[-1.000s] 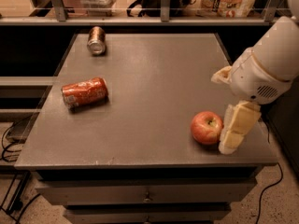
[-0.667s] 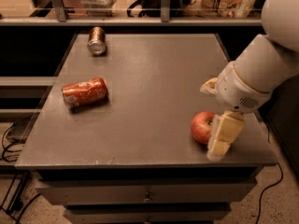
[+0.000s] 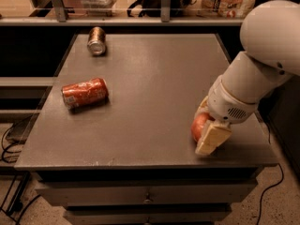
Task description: Pick apple
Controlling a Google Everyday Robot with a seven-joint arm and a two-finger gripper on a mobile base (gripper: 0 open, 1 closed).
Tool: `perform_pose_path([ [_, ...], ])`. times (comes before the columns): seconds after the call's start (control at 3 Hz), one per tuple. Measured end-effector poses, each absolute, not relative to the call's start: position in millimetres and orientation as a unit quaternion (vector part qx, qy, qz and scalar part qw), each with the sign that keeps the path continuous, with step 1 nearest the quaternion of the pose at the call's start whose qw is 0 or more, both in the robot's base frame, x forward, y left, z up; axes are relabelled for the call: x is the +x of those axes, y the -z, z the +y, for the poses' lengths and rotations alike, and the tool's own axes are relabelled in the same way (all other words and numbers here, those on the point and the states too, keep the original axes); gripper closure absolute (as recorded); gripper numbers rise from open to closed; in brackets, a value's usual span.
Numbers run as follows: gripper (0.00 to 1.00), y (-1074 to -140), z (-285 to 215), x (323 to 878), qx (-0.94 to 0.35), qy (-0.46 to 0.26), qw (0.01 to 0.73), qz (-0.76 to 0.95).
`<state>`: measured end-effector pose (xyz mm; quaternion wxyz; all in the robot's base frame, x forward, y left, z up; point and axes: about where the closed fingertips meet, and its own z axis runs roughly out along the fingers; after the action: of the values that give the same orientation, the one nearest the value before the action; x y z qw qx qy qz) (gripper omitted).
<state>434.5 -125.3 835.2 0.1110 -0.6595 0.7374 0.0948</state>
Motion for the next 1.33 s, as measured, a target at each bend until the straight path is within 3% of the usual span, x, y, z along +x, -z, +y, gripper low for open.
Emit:
perform_pose_path([
  [0.67,0.87,-869,-149,459,-0.622,-0.050,0.136,0.769],
  [1.0,1.00,-917,-160,488,-0.620,-0.018,0.172,0.766],
  [1.33,1.00,-964,-170,515,-0.619,0.011,0.205,0.758],
])
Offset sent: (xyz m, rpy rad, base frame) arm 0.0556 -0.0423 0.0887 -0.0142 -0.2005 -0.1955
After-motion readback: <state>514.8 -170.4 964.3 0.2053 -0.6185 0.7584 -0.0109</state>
